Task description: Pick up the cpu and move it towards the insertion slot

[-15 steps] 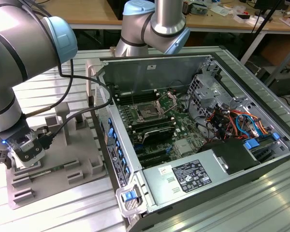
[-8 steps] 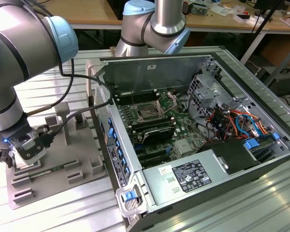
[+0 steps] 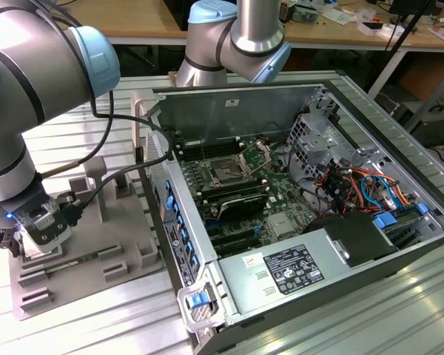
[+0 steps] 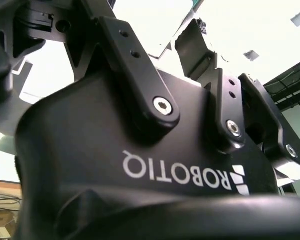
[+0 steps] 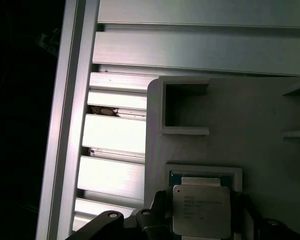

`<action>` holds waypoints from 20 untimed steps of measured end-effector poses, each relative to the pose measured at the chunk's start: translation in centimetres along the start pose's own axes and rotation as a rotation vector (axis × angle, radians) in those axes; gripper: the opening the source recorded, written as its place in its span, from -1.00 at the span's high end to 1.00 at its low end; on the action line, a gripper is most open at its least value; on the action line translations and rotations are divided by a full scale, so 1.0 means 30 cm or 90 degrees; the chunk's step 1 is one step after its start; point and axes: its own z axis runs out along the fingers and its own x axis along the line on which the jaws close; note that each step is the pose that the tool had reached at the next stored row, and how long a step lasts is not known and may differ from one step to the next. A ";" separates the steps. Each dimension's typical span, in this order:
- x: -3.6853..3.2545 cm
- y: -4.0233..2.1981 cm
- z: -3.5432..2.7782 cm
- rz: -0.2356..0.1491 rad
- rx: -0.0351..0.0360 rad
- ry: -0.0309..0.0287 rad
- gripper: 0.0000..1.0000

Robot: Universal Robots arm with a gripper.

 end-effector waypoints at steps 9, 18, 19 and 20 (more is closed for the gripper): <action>0.000 0.000 0.000 0.000 0.0000 0.0000 -0.09; 0.000 0.001 -0.012 0.000 0.0000 -0.0001 -0.09; 0.000 0.001 -0.014 0.000 0.0000 -0.0001 -0.09; 0.000 0.001 -0.017 0.000 0.0000 0.0000 -0.09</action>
